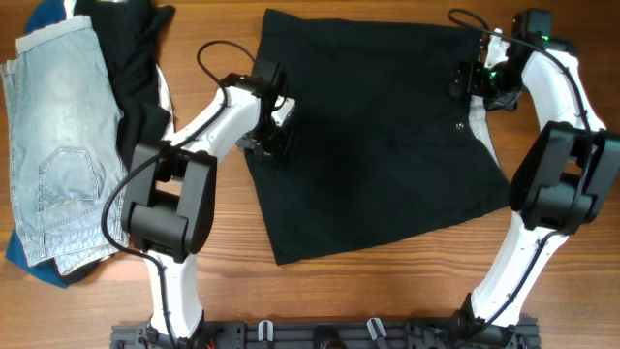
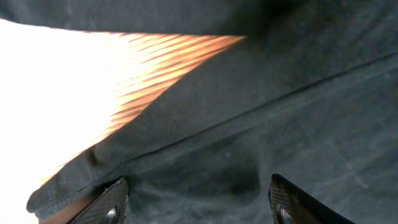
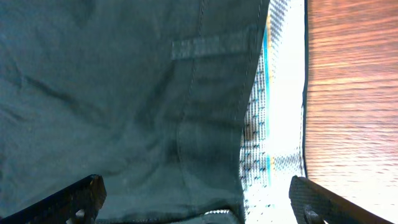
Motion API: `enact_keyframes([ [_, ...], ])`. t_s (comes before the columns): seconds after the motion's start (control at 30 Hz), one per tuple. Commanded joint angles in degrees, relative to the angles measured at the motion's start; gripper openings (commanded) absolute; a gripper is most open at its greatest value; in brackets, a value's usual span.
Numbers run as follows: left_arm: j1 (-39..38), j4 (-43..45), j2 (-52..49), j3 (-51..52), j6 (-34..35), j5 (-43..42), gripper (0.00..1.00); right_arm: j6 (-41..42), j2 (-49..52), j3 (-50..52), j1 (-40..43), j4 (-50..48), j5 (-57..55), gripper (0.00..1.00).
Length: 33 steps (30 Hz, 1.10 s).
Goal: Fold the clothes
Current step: 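Grasp the shorts' top edge with both grippers and drag it upward, then move both grippers to the bottom hem of the black shorts and grasp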
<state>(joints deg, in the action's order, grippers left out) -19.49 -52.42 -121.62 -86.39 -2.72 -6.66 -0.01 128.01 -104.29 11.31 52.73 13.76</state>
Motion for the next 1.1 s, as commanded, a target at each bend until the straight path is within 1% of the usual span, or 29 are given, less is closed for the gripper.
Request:
enact_keyframes([
  [0.0, 4.4, -0.7, -4.1, 4.3, 0.0, 4.2, 0.76, 0.6, -1.8, -1.1, -2.0, 0.1, 1.4, 1.00],
  [0.13, 8.6, -0.9, -4.1, 4.3, 0.2, 4.8, 0.76, 0.6, -1.8, -1.1, -4.3, 0.3, 1.4, 1.00],
  [0.23, 13.3, -1.2, -4.1, 4.3, 0.2, 4.8, 0.77, 0.7, -1.8, -1.1, -6.4, 0.6, 1.4, 1.00],
  [0.33, 16.1, -1.2, -4.1, 4.3, -0.7, 4.8, 0.80, 3.5, -2.2, -1.1, -7.6, 0.9, 1.4, 1.00],
  [0.4, 16.9, -3.8, -3.9, 3.1, -1.6, 4.9, 0.81, 4.5, -3.8, -1.1, -7.6, 1.4, 1.4, 1.00],
  [0.47, 17.1, -9.2, -3.6, -0.2, -1.6, 4.9, 0.81, 4.5, -7.4, -1.1, -7.6, 2.4, 1.4, 1.00],
  [0.53, 17.1, -15.3, -2.6, -4.6, -1.4, 4.8, 0.84, 4.5, -11.9, -1.2, -7.6, 3.4, 1.3, 1.00],
  [0.57, 17.1, -18.5, -1.2, -7.2, -1.3, 4.6, 0.88, 4.6, -15.3, -1.1, -7.6, 4.0, 1.3, 1.00],
  [0.63, 16.7, -21.8, 2.1, -10.9, -0.7, 3.4, 0.94, 4.7, -20.9, -1.1, -7.6, 5.2, 1.4, 1.00],
  [0.67, 16.5, -22.5, 4.0, -12.2, -0.4, 2.4, 0.98, 4.7, -23.8, -1.1, -7.6, 6.1, 1.4, 1.00],
  [0.7, 16.3, -22.6, 6.4, -13.1, 0.3, 1.6, 1.00, 4.7, -26.3, -1.1, -7.6, 7.2, 1.4, 1.00],
  [0.77, 15.6, -22.4, 13.7, -14.6, 3.6, 0.3, 1.00, 4.8, -31.8, -1.1, -7.6, 10.1, 3.7, 1.00],
  [0.87, 15.5, -23.4, 23.9, -14.8, 13.6, 0.3, 1.00, 6.5, -37.7, -1.1, -7.6, 14.3, 5.0, 1.00],
  [0.93, 15.4, -25.9, 29.9, -14.8, 18.9, 0.3, 1.00, 7.0, -40.2, -1.1, -7.6, 17.4, 5.0, 1.00],
  [1.0, 14.5, -29.2, 34.4, -14.8, 25.7, 3.1, 1.00, 9.9, -41.7, -1.1, -7.6, 21.2, 5.0, 1.00],
  [1.03, 13.5, -31.1, 36.0, -14.7, 29.8, 6.0, 1.00, 11.3, -41.7, -1.1, -7.8, 23.3, 4.4, 1.00],
  [1.07, 11.8, -33.2, 37.4, -14.2, 34.4, 9.7, 1.00, 14.6, -41.6, -0.5, -8.2, 25.1, 1.9, 1.00],
])
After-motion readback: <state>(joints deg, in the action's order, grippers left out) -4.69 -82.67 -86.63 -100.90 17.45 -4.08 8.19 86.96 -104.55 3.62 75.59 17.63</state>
